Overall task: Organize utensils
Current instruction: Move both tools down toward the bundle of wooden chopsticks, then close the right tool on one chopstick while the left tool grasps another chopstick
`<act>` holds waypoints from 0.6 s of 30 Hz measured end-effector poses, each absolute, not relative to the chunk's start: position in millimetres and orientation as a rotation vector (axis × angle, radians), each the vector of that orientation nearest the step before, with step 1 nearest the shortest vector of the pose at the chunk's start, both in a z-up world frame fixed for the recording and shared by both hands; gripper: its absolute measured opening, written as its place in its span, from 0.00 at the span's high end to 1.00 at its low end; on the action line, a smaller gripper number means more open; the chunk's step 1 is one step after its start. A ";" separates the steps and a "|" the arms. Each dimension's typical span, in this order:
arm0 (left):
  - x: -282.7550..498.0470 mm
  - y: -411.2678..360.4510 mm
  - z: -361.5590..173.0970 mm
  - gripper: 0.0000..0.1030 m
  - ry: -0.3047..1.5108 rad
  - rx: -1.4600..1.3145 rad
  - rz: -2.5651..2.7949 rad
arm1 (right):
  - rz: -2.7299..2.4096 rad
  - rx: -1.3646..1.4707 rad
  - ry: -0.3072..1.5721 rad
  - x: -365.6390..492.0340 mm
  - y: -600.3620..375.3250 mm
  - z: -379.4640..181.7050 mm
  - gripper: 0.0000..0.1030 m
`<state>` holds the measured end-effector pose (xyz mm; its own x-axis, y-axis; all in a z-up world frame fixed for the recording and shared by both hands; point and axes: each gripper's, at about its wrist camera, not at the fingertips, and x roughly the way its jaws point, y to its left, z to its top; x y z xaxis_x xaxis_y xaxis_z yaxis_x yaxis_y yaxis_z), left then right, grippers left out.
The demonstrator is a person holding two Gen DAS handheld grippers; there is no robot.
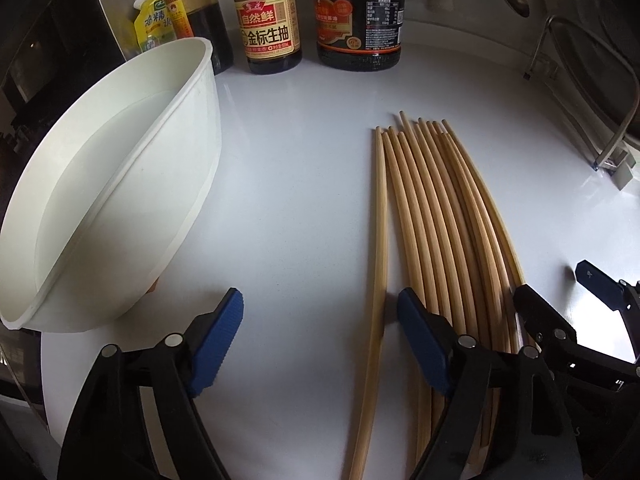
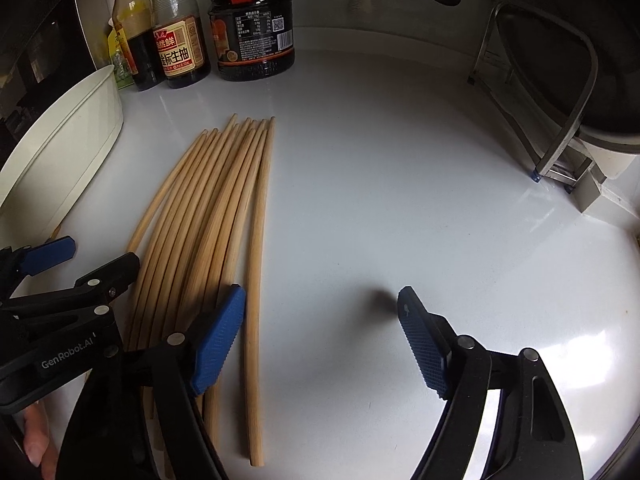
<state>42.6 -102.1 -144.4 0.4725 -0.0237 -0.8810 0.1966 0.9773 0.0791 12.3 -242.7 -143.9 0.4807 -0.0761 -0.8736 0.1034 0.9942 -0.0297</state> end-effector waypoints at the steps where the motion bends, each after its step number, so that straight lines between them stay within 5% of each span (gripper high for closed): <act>1: 40.9 -104.7 -143.5 0.35 1.066 0.192 -0.141 | -0.094 0.026 1.065 13.8 -240.0 -143.1 0.43; 4: 37.5 -110.2 -141.6 0.51 1.060 0.216 -0.166 | -0.063 0.002 1.067 13.8 -232.5 -142.1 0.56; 8: 35.2 -116.9 -141.0 0.92 1.066 0.246 -0.194 | -0.022 -0.022 1.074 13.3 -224.3 -142.5 0.74; 10: 34.2 -118.0 -141.2 0.93 1.063 0.259 -0.191 | -0.025 -0.040 1.083 14.3 -221.5 -142.0 0.94; 18: 33.4 -106.5 -136.7 0.93 1.114 0.186 -0.237 | -0.016 0.073 1.082 12.5 -235.9 -136.0 0.94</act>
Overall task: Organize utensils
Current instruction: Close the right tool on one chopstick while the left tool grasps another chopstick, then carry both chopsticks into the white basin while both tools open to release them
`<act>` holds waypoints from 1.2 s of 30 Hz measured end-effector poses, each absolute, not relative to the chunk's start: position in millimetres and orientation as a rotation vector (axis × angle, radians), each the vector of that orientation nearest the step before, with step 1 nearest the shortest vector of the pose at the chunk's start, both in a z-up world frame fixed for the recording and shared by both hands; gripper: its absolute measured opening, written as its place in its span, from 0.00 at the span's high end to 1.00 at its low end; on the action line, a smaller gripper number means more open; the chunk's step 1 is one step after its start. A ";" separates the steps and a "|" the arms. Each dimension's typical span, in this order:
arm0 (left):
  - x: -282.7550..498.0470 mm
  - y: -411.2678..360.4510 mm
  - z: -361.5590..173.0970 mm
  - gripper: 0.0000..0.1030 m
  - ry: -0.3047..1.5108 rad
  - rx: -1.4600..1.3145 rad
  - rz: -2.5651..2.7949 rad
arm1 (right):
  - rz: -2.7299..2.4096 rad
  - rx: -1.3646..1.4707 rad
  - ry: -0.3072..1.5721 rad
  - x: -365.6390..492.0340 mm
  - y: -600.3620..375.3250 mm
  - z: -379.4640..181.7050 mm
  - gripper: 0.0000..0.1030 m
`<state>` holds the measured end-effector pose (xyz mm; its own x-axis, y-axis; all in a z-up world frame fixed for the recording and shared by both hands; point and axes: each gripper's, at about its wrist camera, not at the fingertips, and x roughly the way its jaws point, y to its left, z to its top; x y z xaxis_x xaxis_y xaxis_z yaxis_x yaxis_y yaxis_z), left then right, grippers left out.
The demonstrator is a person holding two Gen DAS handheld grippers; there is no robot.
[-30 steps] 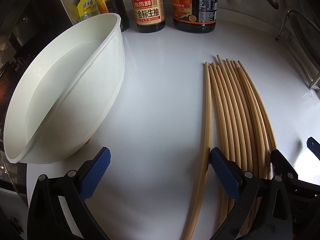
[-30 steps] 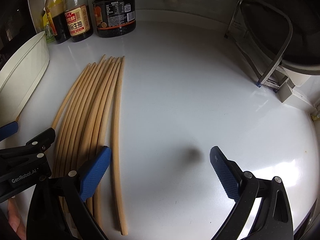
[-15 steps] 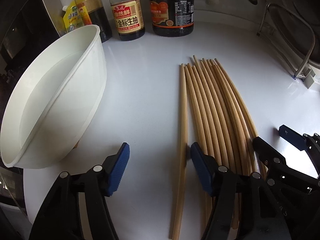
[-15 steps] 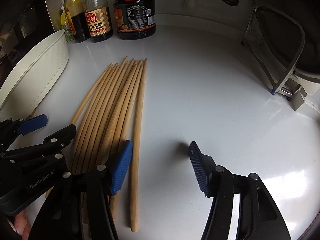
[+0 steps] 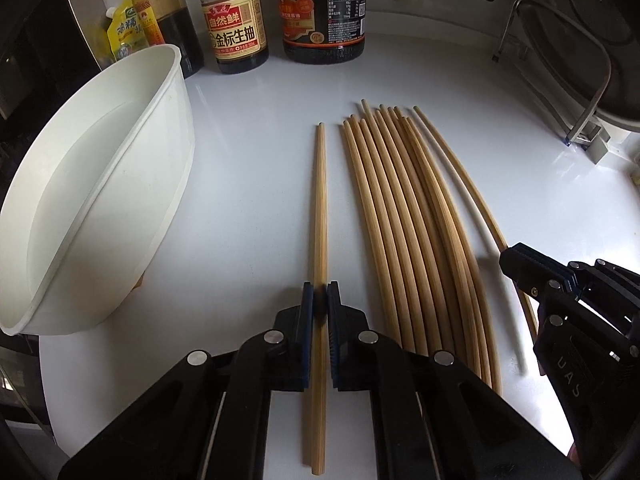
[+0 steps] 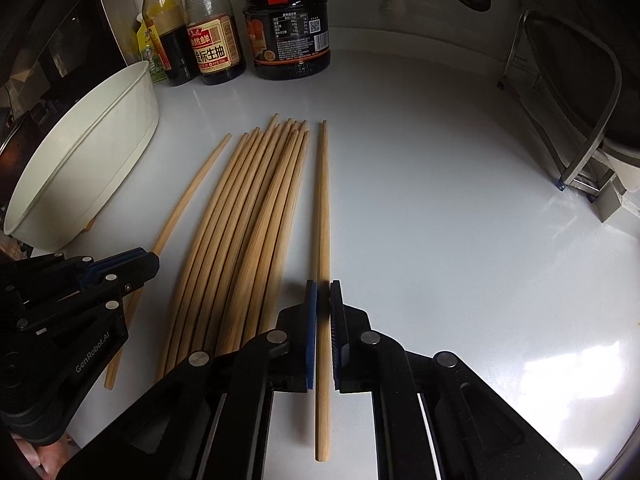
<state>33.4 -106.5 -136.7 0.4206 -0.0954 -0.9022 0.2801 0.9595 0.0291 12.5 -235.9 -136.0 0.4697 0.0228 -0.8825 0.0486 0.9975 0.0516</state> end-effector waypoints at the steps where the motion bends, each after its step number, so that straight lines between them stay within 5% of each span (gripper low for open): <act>1: 32.3 -106.4 -133.2 0.93 1.110 0.182 -0.242 | -0.019 0.086 1.074 11.8 -237.9 -131.2 0.94; 18: 64.1 -15.3 -7.7 0.93 0.949 0.042 -0.243 | 0.077 0.113 0.932 50.9 -167.6 -8.7 0.94; 36: 138.6 139.1 -58.3 0.93 1.055 0.001 -0.076 | 0.260 0.132 1.100 162.6 5.1 -66.5 0.94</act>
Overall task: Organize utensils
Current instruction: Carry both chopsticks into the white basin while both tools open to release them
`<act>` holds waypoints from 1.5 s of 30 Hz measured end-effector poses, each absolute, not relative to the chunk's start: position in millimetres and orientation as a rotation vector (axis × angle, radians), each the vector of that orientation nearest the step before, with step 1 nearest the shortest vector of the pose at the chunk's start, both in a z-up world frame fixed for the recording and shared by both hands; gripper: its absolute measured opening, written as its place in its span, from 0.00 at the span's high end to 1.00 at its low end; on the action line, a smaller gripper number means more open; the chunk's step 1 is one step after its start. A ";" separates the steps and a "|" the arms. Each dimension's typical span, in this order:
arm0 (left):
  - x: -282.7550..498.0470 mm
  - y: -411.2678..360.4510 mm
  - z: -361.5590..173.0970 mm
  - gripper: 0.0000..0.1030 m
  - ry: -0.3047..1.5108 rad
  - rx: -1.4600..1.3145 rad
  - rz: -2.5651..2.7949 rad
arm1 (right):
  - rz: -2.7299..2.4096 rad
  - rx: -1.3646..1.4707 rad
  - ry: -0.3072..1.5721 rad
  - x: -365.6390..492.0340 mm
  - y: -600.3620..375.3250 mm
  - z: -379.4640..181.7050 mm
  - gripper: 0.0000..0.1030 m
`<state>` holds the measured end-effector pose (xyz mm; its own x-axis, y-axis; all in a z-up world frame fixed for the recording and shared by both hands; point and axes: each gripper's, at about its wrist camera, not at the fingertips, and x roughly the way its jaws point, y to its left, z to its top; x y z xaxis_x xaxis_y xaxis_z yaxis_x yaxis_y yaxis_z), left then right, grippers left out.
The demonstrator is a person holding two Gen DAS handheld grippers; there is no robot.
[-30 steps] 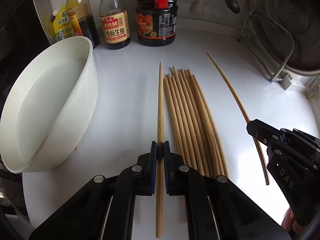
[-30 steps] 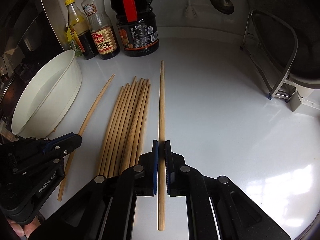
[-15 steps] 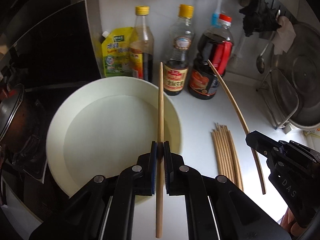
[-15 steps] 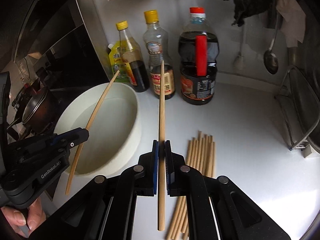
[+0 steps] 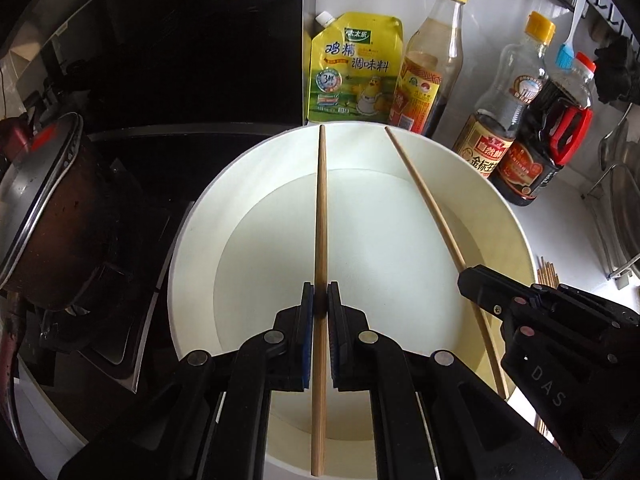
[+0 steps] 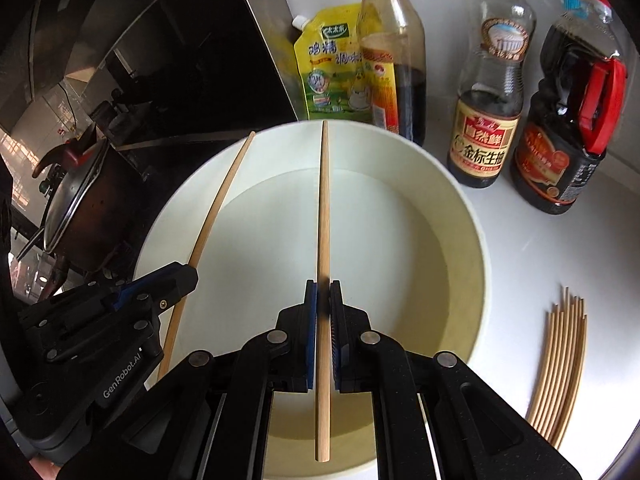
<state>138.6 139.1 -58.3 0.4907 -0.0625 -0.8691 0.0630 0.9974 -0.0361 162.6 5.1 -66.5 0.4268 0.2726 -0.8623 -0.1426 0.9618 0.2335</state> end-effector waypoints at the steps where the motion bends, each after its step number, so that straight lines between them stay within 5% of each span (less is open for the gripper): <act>1: 139.5 140.0 -62.9 0.93 1.066 0.003 -0.084 | 0.257 0.132 1.115 164.1 8.2 -71.5 0.94; 16: 154.3 147.6 -93.3 0.92 1.147 0.005 -0.112 | 0.196 0.138 1.193 168.2 9.0 -99.8 0.94; 21: 152.3 147.1 -81.3 0.65 1.121 0.010 -0.095 | 0.177 0.141 1.170 164.3 1.6 -91.8 0.84; 30: 140.1 152.0 -64.2 0.46 1.089 0.016 -0.063 | 0.185 0.136 1.136 147.6 -10.9 -73.9 0.77; 45: 91.8 136.6 -44.3 0.38 1.067 0.018 -0.028 | 0.218 0.095 1.101 108.5 -31.3 -46.5 0.69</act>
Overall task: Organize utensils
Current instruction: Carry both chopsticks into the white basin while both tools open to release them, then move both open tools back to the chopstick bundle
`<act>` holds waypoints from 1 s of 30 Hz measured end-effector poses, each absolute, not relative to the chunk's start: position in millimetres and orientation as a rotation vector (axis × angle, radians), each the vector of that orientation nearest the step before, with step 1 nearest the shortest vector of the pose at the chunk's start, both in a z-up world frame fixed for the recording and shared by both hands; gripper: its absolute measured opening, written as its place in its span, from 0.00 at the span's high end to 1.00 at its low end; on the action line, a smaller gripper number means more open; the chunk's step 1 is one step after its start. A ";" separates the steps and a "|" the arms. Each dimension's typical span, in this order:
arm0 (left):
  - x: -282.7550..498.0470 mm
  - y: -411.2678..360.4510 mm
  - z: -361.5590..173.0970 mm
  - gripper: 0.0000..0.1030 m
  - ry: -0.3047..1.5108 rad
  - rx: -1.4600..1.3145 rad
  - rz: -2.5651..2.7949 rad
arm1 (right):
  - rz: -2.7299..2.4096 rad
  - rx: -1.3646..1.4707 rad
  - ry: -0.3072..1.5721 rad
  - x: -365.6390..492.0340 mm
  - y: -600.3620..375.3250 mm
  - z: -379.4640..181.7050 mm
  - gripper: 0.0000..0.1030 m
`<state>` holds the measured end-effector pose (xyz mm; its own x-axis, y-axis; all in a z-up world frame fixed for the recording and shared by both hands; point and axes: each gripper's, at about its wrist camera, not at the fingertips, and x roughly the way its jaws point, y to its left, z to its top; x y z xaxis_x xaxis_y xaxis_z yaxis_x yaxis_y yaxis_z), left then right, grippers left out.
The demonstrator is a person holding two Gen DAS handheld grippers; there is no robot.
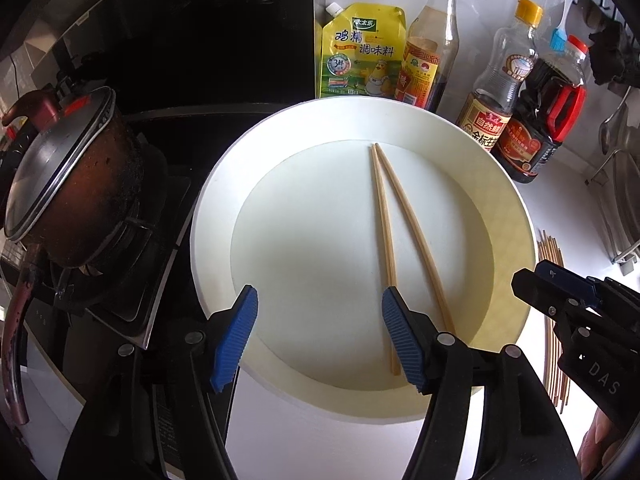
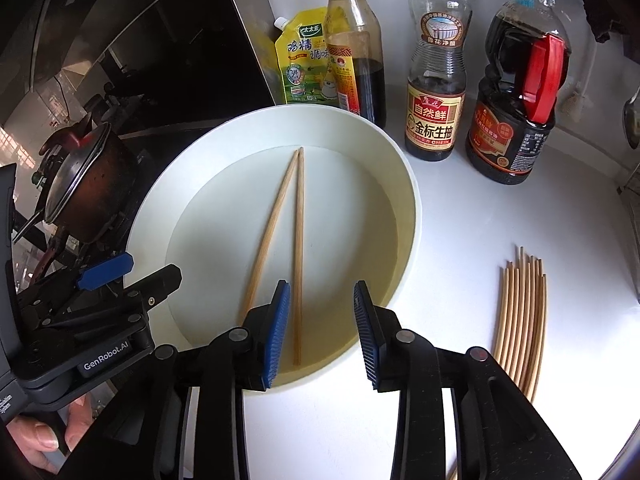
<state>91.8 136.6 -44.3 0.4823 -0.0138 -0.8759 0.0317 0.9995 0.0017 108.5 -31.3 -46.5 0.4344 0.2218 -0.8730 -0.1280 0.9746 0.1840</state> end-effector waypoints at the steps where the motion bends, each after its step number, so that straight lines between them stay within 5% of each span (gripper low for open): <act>1: 88.6 133.9 -42.3 0.38 1.065 0.019 -0.029 | 0.216 0.093 1.097 105.0 -33.9 -44.9 0.69; 30: 29.1 26.1 -24.0 0.26 1.034 0.087 -0.150 | 0.056 0.168 1.073 12.9 -159.3 -34.0 0.52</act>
